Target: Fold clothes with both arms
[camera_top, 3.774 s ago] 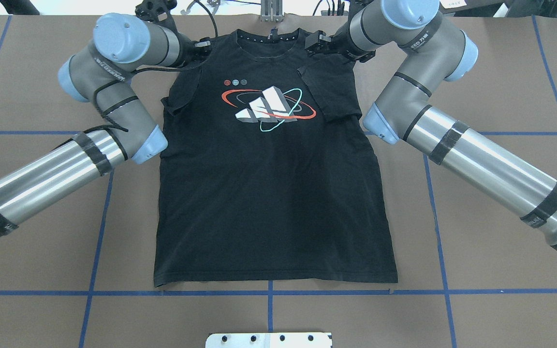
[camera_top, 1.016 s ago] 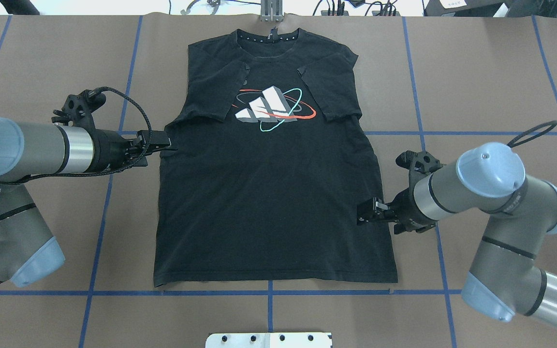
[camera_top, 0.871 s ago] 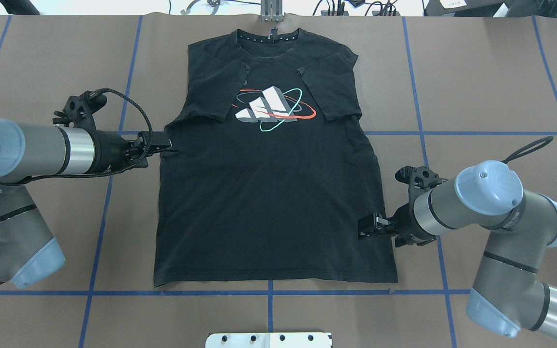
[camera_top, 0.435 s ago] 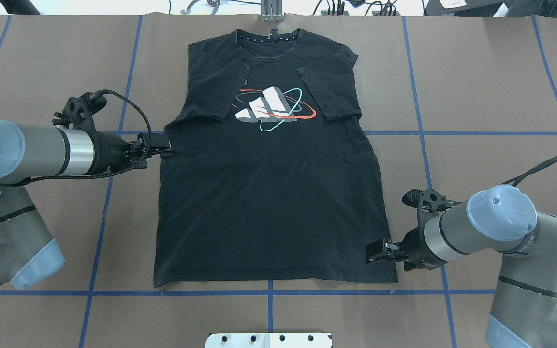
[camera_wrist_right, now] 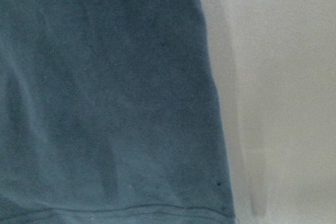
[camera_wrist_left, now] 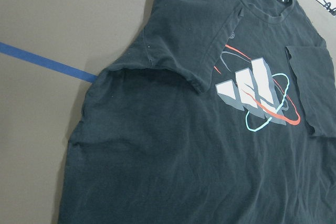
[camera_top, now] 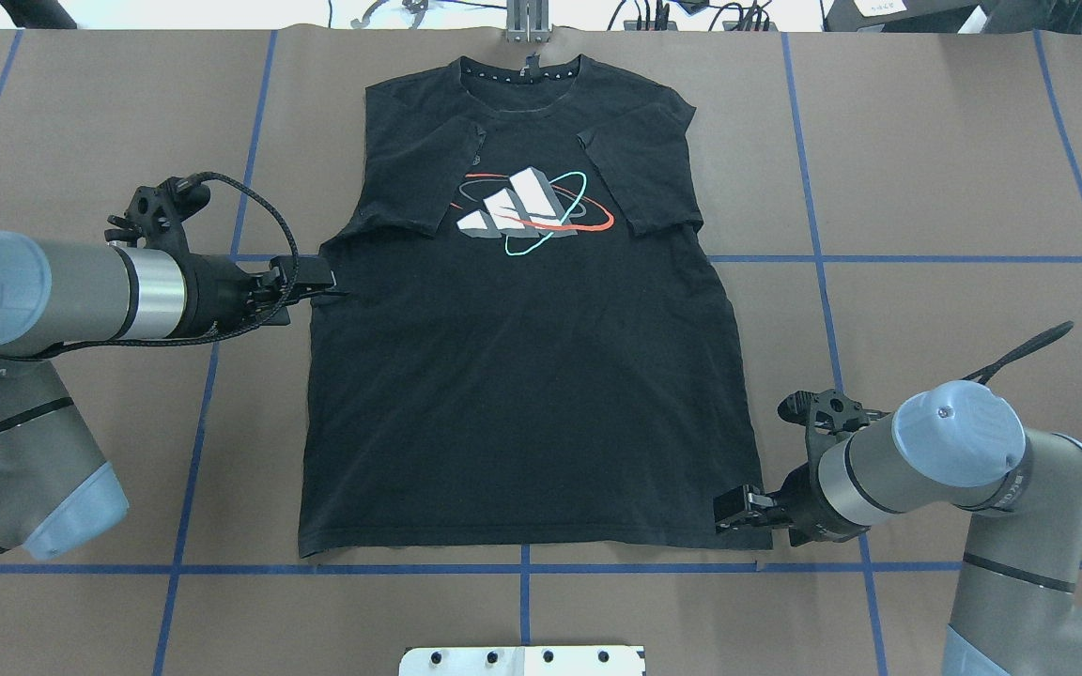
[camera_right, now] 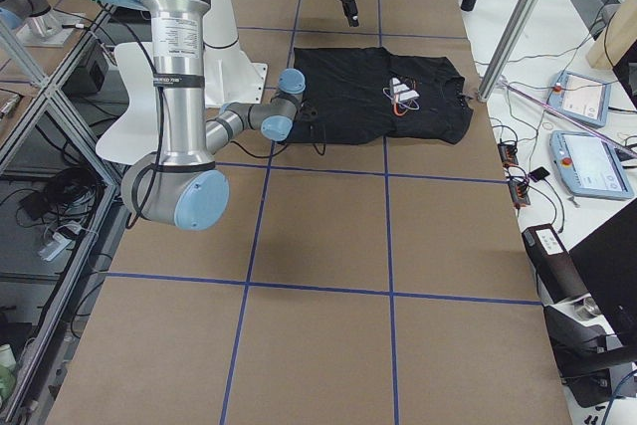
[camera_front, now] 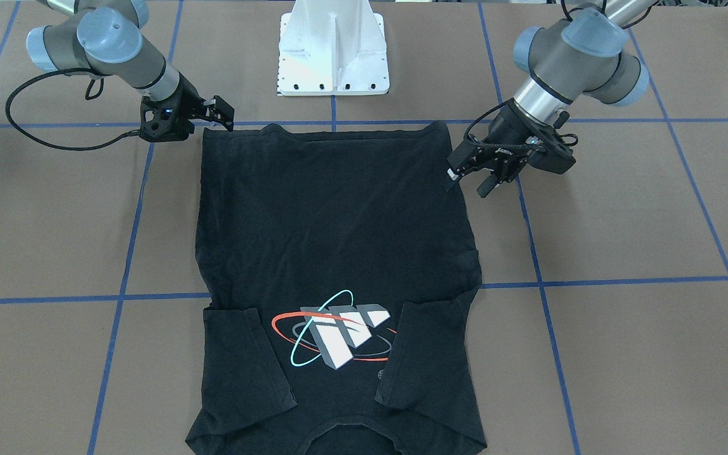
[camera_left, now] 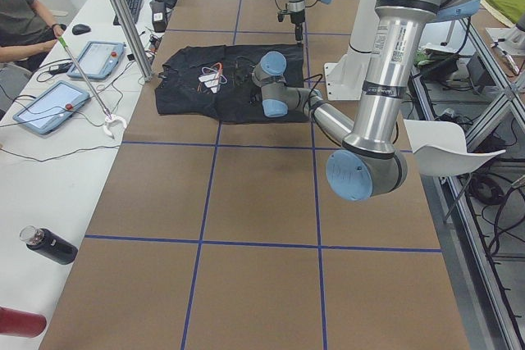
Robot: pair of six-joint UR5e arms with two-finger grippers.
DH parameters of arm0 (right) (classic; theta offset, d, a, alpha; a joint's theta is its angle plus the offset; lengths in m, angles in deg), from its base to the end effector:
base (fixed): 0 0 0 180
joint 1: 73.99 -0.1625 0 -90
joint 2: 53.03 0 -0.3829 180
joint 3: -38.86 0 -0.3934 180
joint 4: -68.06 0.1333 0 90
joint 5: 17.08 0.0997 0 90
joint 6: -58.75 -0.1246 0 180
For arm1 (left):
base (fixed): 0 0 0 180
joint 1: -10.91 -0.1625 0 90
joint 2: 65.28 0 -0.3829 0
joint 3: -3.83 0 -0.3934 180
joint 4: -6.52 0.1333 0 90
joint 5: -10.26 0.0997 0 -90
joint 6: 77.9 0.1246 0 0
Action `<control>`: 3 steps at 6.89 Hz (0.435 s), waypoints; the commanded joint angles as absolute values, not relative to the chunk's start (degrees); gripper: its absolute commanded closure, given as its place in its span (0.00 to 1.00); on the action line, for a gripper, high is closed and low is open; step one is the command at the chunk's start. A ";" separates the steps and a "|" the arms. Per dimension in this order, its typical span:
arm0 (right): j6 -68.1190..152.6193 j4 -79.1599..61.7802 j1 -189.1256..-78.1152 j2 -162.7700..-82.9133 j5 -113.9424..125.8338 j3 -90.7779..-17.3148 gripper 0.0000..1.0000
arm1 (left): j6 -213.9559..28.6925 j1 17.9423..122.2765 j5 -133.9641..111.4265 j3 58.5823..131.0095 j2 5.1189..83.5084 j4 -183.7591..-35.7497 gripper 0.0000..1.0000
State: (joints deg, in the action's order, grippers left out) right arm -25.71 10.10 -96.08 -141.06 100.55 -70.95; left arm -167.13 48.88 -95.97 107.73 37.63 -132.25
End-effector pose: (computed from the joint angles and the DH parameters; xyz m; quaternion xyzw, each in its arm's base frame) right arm -0.4594 -0.2679 0.3839 -0.1018 -0.4776 0.0177 0.8725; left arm 0.3946 -0.4328 0.2915 0.0960 0.6093 -0.1676 0.7691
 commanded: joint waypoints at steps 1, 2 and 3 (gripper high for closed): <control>-25.80 10.05 -95.61 -140.84 100.43 -70.30 0.02 | -167.11 48.88 -95.91 107.80 37.38 -132.25 0.00; -25.80 10.05 -95.70 -140.75 100.52 -70.39 0.16 | -167.11 48.88 -95.91 107.71 37.20 -132.34 0.00; -25.80 10.05 -95.70 -140.66 100.61 -70.56 0.32 | -167.11 48.88 -95.91 107.71 37.11 -132.26 0.00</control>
State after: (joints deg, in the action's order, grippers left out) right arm -25.79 10.05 -95.72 -140.76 100.52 -70.43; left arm -167.12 48.88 -95.91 107.75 37.26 -132.29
